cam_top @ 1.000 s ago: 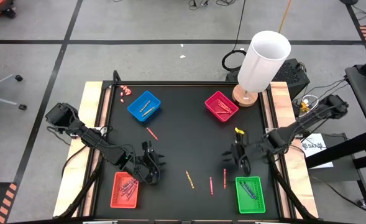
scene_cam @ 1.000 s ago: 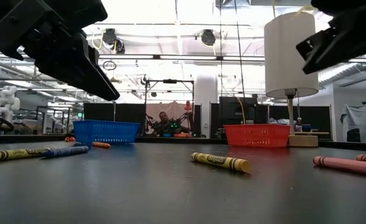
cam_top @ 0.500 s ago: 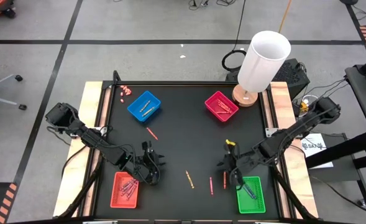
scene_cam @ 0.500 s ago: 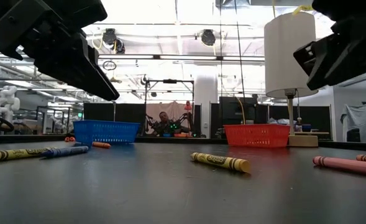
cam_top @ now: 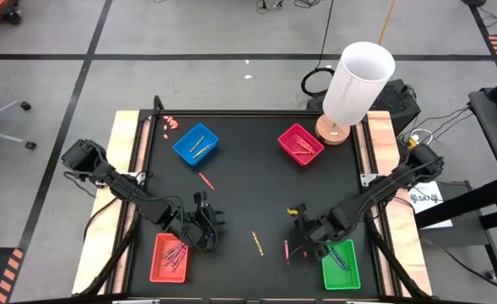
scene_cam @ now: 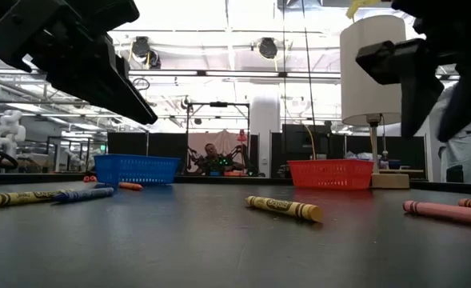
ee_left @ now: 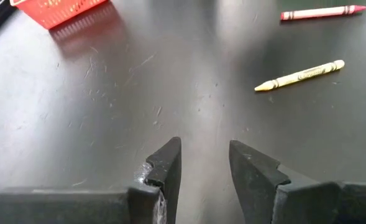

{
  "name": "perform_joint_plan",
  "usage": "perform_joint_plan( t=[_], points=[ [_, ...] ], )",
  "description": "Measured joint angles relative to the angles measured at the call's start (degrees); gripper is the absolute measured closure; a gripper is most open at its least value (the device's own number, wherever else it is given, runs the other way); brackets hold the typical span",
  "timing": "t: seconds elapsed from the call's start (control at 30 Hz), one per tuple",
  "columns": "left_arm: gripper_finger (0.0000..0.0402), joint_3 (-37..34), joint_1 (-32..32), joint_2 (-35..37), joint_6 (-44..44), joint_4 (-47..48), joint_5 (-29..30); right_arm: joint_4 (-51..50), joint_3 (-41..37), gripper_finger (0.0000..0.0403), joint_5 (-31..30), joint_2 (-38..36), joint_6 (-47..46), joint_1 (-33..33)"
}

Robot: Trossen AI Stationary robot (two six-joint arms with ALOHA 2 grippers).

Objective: Sort crayons
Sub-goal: Put the orange crayon into the red bin

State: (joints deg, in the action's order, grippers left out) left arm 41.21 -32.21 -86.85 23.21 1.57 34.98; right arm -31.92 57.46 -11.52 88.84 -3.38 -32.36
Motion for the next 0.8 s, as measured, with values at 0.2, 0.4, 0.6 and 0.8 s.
perform_joint_plan(
  t=[0.2,0.4,0.6,0.8],
  points=[
    [0.0268,0.00,0.22,0.00,-0.05,-0.07,0.00,-6.83,6.97,0.0282,9.04,5.18,15.30,-0.28],
    [0.0268,0.00,0.27,0.00,-0.03,-0.05,0.00,-10.35,9.80,0.0282,11.86,8.77,22.75,-0.39],
    [0.0268,0.00,0.27,0.00,-0.05,-0.01,0.00,-13.27,9.80,0.0282,13.34,11.14,25.73,-0.39],
    [0.0268,0.00,0.27,0.00,-0.07,-0.03,0.00,-13.58,9.80,0.0282,13.32,12.02,27.09,-0.39]
  ],
)
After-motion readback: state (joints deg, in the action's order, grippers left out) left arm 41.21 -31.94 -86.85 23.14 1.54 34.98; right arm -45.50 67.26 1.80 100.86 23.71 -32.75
